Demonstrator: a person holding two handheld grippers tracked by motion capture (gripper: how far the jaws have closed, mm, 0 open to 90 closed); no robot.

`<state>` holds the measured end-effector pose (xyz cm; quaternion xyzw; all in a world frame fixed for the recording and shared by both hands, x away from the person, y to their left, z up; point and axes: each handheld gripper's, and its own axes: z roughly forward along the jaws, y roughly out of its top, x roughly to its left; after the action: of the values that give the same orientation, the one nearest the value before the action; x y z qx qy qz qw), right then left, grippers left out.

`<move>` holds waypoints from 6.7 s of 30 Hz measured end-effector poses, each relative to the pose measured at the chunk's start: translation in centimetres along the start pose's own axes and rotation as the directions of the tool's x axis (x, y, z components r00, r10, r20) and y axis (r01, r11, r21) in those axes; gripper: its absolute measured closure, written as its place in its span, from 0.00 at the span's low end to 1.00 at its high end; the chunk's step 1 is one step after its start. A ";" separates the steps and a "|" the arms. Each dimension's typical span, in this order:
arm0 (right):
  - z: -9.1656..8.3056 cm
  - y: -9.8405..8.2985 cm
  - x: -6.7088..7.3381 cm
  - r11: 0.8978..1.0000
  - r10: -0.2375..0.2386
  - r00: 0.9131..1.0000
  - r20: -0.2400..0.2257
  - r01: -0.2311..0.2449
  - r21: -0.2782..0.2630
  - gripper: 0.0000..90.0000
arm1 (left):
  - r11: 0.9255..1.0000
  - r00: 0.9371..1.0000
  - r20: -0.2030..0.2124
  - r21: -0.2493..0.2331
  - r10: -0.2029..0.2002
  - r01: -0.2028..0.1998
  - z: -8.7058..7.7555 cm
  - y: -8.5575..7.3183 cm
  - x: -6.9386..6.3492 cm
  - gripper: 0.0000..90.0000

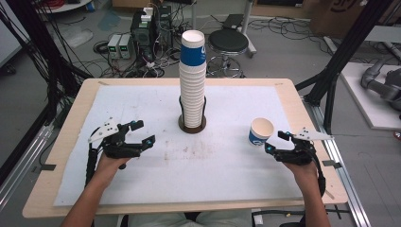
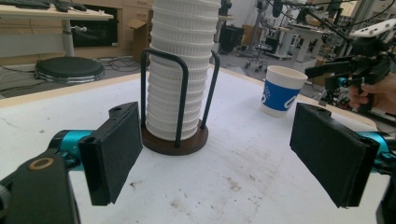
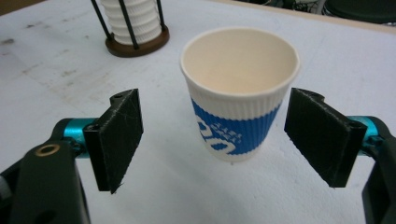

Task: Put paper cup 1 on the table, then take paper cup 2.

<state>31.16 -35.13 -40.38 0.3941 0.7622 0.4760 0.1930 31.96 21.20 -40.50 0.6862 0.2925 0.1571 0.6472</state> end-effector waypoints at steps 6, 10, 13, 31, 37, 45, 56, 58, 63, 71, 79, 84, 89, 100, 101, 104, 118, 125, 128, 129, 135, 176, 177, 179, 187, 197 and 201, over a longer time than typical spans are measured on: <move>-0.5 1.6 1.6 0.998 -0.037 0.999 -0.009 0.037 -0.050 0.22 | 1.000 1.000 -0.006 -0.005 0.019 -0.019 -0.5 0.6 0.0 0.19; -0.2 2.4 2.3 0.997 -0.042 0.999 -0.031 0.039 -0.068 0.22 | 1.000 1.000 -0.017 -0.017 0.018 -0.018 -0.9 0.9 0.2 0.19; 0.3 2.6 2.7 0.996 -0.051 0.998 -0.041 0.048 -0.072 0.22 | 1.000 1.000 -0.023 -0.020 0.021 -0.022 -1.2 1.0 0.4 0.19; 0.4 3.2 3.5 0.993 -0.075 0.997 -0.036 0.072 -0.091 0.22 | 1.000 1.000 -0.022 -0.025 0.008 -0.008 -1.1 1.6 0.3 0.19; 0.4 3.2 3.5 0.993 -0.075 0.997 -0.035 0.071 -0.092 0.22 | 1.000 1.000 -0.020 -0.027 0.008 -0.009 -1.0 2.3 0.4 0.19; 0.4 3.3 3.2 0.993 -0.076 0.996 -0.036 0.073 -0.091 0.22 | 0.998 0.999 0.014 -0.046 0.035 -0.035 0.9 5.6 0.5 0.19; 0.4 3.4 3.2 0.993 -0.083 0.995 -0.056 0.078 -0.091 0.22 | 0.996 0.995 0.069 -0.048 0.072 -0.069 4.5 12.9 0.8 0.18; 0.4 3.5 3.2 0.992 -0.087 0.995 -0.054 0.082 -0.096 0.22 | 0.997 0.994 0.082 -0.044 0.069 -0.065 5.3 14.4 1.0 0.18; 0.2 3.5 3.1 0.992 -0.082 0.995 -0.056 0.076 -0.102 0.22 | 0.995 0.991 0.087 -0.013 0.097 -0.097 6.9 16.9 1.0 0.18; 0.2 3.6 3.1 0.992 -0.082 0.995 -0.064 0.075 -0.104 0.22 | 0.993 0.987 0.111 0.002 0.114 -0.114 9.0 19.6 1.0 0.18; 0.0 3.5 2.9 0.991 -0.079 0.995 -0.063 0.071 -0.112 0.22 | 0.990 0.987 0.093 0.038 0.134 -0.138 11.2 22.0 1.1 0.18; 0.0 3.5 3.0 0.991 -0.080 0.994 -0.069 0.072 -0.112 0.22 | 0.989 0.988 0.078 0.054 0.133 -0.137 12.4 23.4 1.2 0.18; 0.0 3.5 2.9 0.991 -0.079 0.995 -0.069 0.070 -0.116 0.22 | 0.986 0.987 0.075 0.082 0.139 -0.145 13.7 24.1 0.9 0.18; -0.2 3.4 2.9 0.991 -0.075 0.995 -0.073 0.067 -0.114 0.22 | 0.980 0.986 0.058 0.122 0.154 -0.160 15.7 24.4 0.5 0.28; -0.2 3.4 2.8 0.991 -0.078 0.994 -0.070 0.070 -0.115 0.22 | 0.980 0.987 0.056 0.121 0.151 -0.156 15.8 24.4 0.4 0.29; -0.2 3.4 2.8 0.991 -0.077 0.994 -0.071 0.069 -0.117 0.22 | 0.979 0.987 0.056 0.126 0.154 -0.160 15.8 24.5 0.4 0.29; -0.1 3.4 2.9 0.992 -0.072 0.994 -0.078 0.063 -0.110 0.22 | 0.975 0.985 0.047 0.139 0.166 -0.171 15.7 25.4 -0.1 0.32; -0.1 3.4 2.9 0.991 -0.076 0.994 -0.078 0.067 -0.115 0.22 | 0.977 0.983 0.043 0.108 0.180 -0.183 15.1 26.6 -0.5 0.33; -0.1 3.4 2.9 0.991 -0.076 0.994 -0.079 0.066 -0.115 0.22 | 0.980 0.983 0.038 0.085 0.178 -0.180 14.7 27.3 -0.7 0.33; -0.1 3.4 2.9 0.991 -0.075 0.994 -0.079 0.065 -0.115 0.22 | 0.981 0.984 0.037 0.081 0.175 -0.177 14.6 27.6 -0.8 0.33; -0.1 3.5 2.9 0.991 -0.078 0.994 -0.081 0.068 -0.117 0.22 | 0.983 0.984 0.037 0.059 0.174 -0.176 13.6 28.8 -1.0 0.33; 0.6 3.7 4.1 0.989 -0.096 0.989 -0.115 0.082 -0.125 0.22 | 0.988 0.987 0.067 -0.067 0.144 -0.139 2.0 25.9 1.7 0.34; 0.6 3.7 4.2 0.989 -0.097 0.988 -0.116 0.083 -0.124 0.22 | 0.988 0.987 0.076 -0.069 0.140 -0.135 1.9 25.3 1.8 0.34; 0.7 3.8 4.4 0.989 -0.100 0.988 -0.122 0.085 -0.122 0.22 | 0.989 0.986 0.092 -0.063 0.138 -0.132 1.7 24.2 1.8 0.33; 1.3 3.8 5.0 0.988 -0.112 0.983 -0.147 0.095 -0.119 0.22 | 0.990 0.979 0.144 -0.039 0.143 -0.138 1.3 19.6 1.8 0.33; 1.9 3.6 5.4 0.989 -0.117 0.981 -0.157 0.100 -0.110 0.22 | 0.991 0.974 0.183 -0.030 0.133 -0.129 0.6 14.7 1.2 0.33; 2.1 3.6 5.5 0.990 -0.115 0.980 -0.163 0.099 -0.102 0.22 | 0.991 0.971 0.202 -0.025 0.131 -0.128 0.9 13.2 0.4 0.33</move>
<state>30.66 -28.72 -37.81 0.3014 0.7727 0.5318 0.1712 35.43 20.87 -27.74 0.7125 0.1787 0.1299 0.6660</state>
